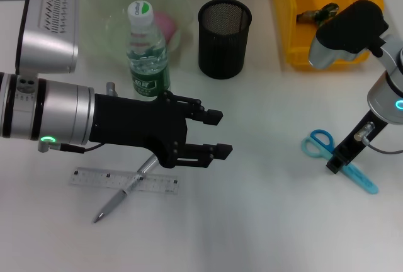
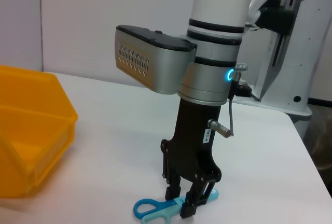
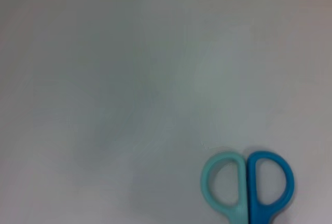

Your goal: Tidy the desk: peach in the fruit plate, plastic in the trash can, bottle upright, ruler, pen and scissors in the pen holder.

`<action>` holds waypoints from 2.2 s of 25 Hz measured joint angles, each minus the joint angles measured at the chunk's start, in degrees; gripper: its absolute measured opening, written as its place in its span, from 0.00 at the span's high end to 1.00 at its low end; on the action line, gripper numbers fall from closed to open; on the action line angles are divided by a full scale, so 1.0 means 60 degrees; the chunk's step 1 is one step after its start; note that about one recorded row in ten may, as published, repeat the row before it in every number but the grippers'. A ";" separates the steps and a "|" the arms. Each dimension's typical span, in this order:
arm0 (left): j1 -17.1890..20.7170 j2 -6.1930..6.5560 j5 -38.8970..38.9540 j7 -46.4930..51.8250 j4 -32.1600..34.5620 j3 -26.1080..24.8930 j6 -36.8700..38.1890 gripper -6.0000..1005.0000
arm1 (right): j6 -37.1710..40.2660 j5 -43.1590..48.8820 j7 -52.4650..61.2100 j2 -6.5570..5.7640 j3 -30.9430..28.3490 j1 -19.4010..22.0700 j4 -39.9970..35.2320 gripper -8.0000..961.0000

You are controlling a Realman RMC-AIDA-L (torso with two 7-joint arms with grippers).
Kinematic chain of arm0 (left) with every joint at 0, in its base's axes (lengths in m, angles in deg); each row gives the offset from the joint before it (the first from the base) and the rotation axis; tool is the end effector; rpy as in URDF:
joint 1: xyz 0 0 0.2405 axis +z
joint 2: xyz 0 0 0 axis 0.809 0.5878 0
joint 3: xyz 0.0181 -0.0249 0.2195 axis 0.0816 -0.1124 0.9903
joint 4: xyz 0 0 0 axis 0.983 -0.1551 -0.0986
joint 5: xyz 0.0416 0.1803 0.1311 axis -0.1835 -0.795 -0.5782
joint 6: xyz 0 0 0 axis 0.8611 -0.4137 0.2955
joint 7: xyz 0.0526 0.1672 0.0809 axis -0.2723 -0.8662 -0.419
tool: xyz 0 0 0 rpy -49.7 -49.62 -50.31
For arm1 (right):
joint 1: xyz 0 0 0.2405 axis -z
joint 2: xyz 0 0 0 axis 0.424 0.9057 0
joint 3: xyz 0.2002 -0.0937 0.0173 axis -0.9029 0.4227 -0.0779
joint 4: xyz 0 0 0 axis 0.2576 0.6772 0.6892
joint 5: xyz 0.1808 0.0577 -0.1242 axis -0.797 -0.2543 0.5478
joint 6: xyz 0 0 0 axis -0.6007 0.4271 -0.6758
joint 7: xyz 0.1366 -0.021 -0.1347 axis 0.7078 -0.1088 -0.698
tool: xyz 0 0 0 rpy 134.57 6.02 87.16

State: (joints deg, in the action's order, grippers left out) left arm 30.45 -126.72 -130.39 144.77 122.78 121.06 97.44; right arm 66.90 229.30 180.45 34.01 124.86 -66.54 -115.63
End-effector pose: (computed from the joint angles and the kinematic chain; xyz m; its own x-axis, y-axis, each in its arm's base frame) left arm -0.1426 0.3177 -0.0547 0.9262 0.1724 0.3353 0.1885 -0.9819 -0.0160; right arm 0.2222 0.3528 -0.0470 0.5164 -0.7576 0.3993 -0.5766 -0.6523 -0.4919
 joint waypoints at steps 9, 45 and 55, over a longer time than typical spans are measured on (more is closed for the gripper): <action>0.0000 0.0000 0.0000 -0.0005 -0.0001 -0.0020 0.0000 0.41 | -0.0141 0.0040 0.0002 -0.0008 0.0347 -0.0008 0.0011 0.69; 0.0743 0.0046 0.2579 -0.2520 -0.1573 -0.0724 0.0027 0.41 | -0.1060 -0.7752 -0.5893 -0.0062 -0.4741 0.3027 -0.2179 0.75; 0.0667 0.0023 0.2708 -0.2709 -0.2081 -0.0729 0.0032 0.41 | -0.3022 -0.9714 -0.8889 -0.0039 -0.5061 0.1853 0.0625 0.75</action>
State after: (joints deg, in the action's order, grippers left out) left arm 34.45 -126.58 -114.14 128.52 110.30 116.69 97.63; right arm 48.77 171.02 127.11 33.78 94.49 -55.42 -111.88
